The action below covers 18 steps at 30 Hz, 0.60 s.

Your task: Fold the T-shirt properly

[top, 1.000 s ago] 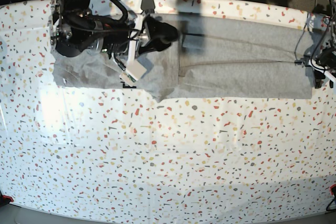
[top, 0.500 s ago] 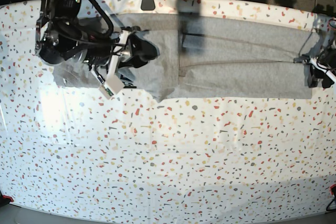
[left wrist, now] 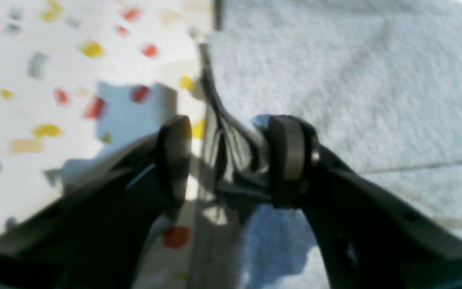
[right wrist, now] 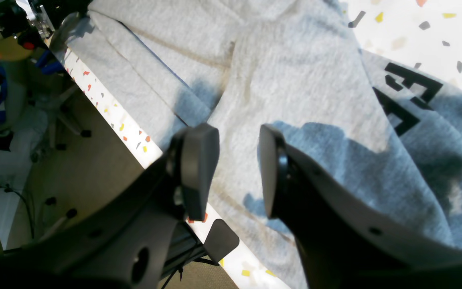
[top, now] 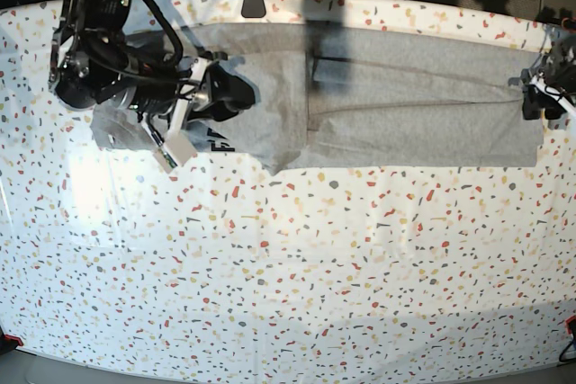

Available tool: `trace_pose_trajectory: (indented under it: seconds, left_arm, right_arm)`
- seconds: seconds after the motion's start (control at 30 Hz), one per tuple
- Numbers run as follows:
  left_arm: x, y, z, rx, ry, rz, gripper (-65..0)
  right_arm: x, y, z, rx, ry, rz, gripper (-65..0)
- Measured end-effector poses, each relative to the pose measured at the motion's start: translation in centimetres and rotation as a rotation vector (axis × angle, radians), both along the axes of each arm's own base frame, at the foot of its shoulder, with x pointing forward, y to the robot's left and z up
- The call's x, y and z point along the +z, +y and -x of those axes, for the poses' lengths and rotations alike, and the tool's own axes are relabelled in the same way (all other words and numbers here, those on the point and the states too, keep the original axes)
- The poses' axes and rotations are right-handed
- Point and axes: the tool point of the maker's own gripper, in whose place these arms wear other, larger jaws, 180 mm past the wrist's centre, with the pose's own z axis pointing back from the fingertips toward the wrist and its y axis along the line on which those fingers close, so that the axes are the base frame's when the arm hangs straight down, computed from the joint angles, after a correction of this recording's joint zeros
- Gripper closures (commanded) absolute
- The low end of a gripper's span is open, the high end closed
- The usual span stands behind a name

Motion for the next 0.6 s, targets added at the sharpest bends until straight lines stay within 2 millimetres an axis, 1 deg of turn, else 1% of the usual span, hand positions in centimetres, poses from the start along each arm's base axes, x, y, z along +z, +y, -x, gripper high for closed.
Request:
trace_pose_trajectory:
  seconds: [0.07, 0.13, 0.17, 0.23, 0.37, 0.43, 0.47, 0.6]
  left_arm:
    - [0.0, -1.0, 0.3, -0.036, 0.006, 0.058, -30.0]
    - [0.0, -1.2, 0.4, -0.044, 0.008, 0.075, -29.8]
    - [0.0, -1.2, 0.5, -0.042, 0.01, 0.076, -28.4]
    - [-0.1, -1.2, 0.4, -0.043, 0.013, 0.075, -24.0]
    - [-0.1, -1.5, 0.5, -0.046, 0.018, 0.094, -12.7]
    - [0.2, -1.9, 0.5, -0.056, 0.008, 0.118, -5.5]
    - [0.2, -1.9, 0.4, -0.054, 0.004, 0.124, -0.7]
    - [0.7, -1.8, 0.0, -0.044, -0.033, 0.13, 0.0]
  right_arm:
    - [0.0, 0.0, 0.0, 0.0, 0.0, -0.001, -21.7]
    - [0.0, 0.0, 0.0, 0.001, 0.0, -0.003, -21.7]
    - [0.0, 0.0, 0.0, 0.001, 0.0, -0.003, -21.7]
    - [0.0, 0.0, 0.0, 0.001, 0.0, -0.003, -21.7]
    - [0.1, 0.0, 0.0, 0.001, -0.001, -0.003, -21.7]
    - [0.0, 0.0, 0.0, 0.001, -0.001, -0.003, -21.7]
    - [0.0, 0.0, 0.0, 0.001, 0.0, -0.003, -21.7]
    - [0.0, 0.0, 0.0, 0.001, 0.0, -0.003, -21.6]
